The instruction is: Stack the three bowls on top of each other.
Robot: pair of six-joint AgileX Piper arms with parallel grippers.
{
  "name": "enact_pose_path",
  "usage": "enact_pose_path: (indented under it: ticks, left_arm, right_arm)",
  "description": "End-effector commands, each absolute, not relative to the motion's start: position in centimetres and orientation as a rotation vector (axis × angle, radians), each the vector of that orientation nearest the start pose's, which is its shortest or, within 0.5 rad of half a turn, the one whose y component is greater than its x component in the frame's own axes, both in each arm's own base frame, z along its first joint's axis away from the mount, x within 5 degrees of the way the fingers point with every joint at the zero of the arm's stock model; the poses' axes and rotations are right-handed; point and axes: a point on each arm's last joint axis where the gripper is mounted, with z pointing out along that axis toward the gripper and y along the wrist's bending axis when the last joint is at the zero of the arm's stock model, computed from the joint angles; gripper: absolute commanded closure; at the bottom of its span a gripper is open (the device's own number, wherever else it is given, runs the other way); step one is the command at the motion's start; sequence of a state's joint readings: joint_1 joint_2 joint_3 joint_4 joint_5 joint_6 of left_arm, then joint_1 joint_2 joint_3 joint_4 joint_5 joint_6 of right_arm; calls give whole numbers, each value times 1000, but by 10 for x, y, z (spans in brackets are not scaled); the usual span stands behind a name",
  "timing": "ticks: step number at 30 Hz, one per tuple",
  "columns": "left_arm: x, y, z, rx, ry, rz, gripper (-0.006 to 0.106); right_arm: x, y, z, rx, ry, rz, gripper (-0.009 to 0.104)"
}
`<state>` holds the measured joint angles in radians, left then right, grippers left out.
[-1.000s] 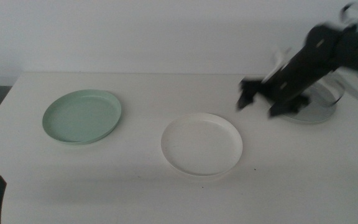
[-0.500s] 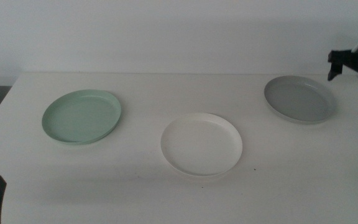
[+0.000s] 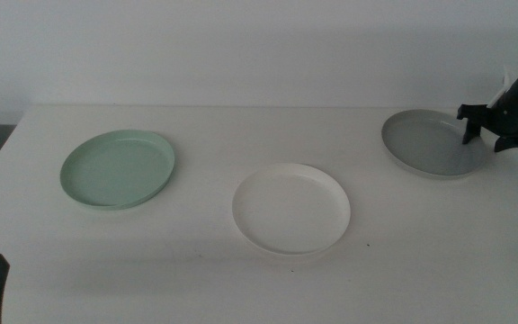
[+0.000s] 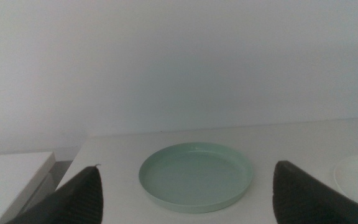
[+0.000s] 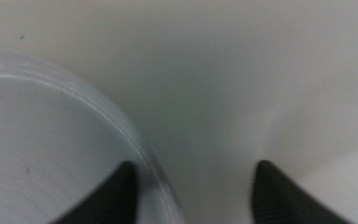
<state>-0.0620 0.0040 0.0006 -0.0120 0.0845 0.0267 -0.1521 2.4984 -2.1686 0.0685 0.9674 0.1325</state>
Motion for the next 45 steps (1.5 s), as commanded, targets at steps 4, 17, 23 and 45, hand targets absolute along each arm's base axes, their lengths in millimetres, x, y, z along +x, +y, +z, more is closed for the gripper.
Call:
enact_pose_path:
  ticks: [4,17,23,45]
  left_arm:
    - [56,-4,207,61,1553,-44,7]
    - [56,-4,207,61,1553,-44,7]
    - [56,-4,207,61,1553,-44,7]
    - [56,-4,207,61,1553,-44,7]
  right_arm:
    - [524,-77,122,475,2777,102,77]
    - [495,-48,239,294,2569,111,98]
    - [433,33,263,135,2439,222,98]
    - [382,153,209,-157,2604,377,98]
